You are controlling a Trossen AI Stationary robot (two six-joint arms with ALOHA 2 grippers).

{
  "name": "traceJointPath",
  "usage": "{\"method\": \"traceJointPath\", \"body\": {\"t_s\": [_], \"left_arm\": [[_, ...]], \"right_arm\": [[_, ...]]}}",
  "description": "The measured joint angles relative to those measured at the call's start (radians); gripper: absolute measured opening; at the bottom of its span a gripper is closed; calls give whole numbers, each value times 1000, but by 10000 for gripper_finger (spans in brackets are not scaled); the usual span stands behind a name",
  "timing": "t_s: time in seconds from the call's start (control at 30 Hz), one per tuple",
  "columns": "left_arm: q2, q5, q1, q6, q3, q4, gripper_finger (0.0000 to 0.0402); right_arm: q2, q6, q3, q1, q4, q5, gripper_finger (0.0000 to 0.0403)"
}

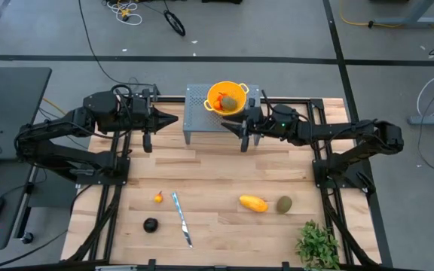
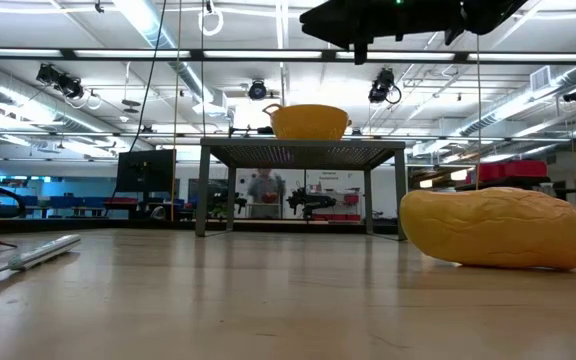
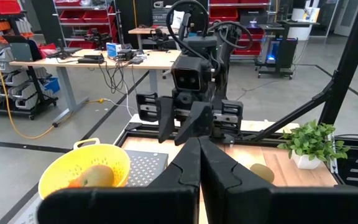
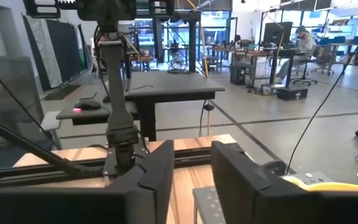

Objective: Pick & Place Fruit
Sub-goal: Put the pear into the yellow colander bowl on the shelf

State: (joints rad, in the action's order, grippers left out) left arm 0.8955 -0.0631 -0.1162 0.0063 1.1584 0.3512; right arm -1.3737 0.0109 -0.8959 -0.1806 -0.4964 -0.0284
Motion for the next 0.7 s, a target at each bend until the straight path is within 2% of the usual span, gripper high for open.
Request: {"method": "traceJointPath", "body": {"t_s": [0.37, 0.7], "left_arm": [[0, 1, 0, -2, 0, 3, 1], [0, 8, 0, -2, 0, 4, 1]], "right_arm": [[20, -46, 0, 64, 27, 0, 37], [188, -83, 0, 106, 194, 61, 22]]}}
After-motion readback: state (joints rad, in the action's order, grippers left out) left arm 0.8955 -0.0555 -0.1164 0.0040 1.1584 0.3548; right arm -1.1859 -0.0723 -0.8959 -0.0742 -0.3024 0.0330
